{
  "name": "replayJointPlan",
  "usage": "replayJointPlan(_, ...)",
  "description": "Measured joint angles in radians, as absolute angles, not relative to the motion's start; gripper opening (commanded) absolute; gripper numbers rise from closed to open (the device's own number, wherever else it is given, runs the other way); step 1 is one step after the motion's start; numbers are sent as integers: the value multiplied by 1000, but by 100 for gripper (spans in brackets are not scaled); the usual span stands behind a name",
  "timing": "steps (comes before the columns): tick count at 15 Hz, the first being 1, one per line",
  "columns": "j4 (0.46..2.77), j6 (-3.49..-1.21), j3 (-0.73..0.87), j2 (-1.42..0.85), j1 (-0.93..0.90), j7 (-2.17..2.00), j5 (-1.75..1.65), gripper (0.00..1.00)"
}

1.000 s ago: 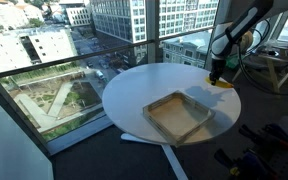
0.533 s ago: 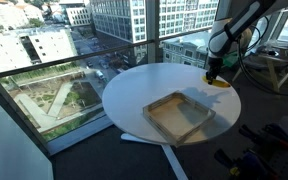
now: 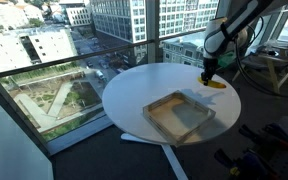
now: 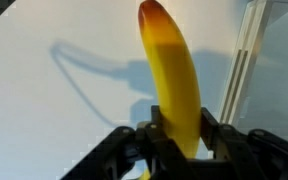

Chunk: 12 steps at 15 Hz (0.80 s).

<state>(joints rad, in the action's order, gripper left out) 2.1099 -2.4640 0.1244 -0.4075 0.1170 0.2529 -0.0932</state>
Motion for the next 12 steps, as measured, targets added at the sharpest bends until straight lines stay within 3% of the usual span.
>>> replayJointPlan(12,2113,-2425,108,-384,64,206,-95,16)
